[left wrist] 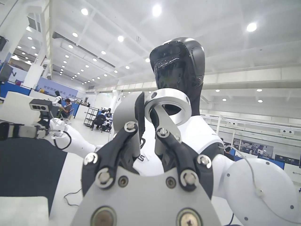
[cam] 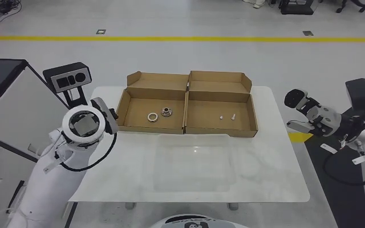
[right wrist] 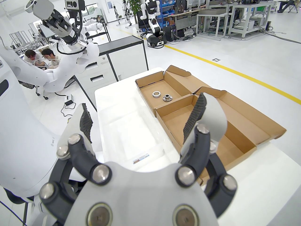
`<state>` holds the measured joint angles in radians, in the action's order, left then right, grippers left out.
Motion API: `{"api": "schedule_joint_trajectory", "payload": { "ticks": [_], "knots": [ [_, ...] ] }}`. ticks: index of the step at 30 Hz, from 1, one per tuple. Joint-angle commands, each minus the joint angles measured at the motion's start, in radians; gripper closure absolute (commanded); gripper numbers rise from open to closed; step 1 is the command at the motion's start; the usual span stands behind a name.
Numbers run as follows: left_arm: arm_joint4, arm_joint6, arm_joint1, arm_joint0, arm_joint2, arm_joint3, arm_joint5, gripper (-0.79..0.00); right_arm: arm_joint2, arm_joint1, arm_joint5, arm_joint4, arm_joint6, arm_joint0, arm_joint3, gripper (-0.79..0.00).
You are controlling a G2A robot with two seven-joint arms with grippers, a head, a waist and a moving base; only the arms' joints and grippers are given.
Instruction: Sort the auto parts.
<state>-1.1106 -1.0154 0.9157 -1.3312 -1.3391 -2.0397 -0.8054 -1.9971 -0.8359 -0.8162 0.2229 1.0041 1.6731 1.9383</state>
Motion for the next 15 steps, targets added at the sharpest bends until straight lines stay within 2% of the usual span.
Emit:
{"api": "schedule_joint_trajectory", "payload": {
  "ticks": [1, 8, 15],
  "knots": [
    [0.049, -0.016, 0.004, -0.001, -0.011, 0.009, 0.017, 0.000, 0.000, 0.000, 0.000, 0.000, 0.000, 0.000, 0.000, -0.785],
    [0.154, -0.039, 0.014, -0.007, -0.024, 0.019, 0.039, 0.000, 0.000, 0.000, 0.000, 0.000, 0.000, 0.000, 0.000, -0.785],
    [0.142, -0.035, 0.023, -0.013, -0.027, 0.018, 0.036, 0.000, 0.000, 0.000, 0.000, 0.000, 0.000, 0.000, 0.000, -0.785]
  ]
}}
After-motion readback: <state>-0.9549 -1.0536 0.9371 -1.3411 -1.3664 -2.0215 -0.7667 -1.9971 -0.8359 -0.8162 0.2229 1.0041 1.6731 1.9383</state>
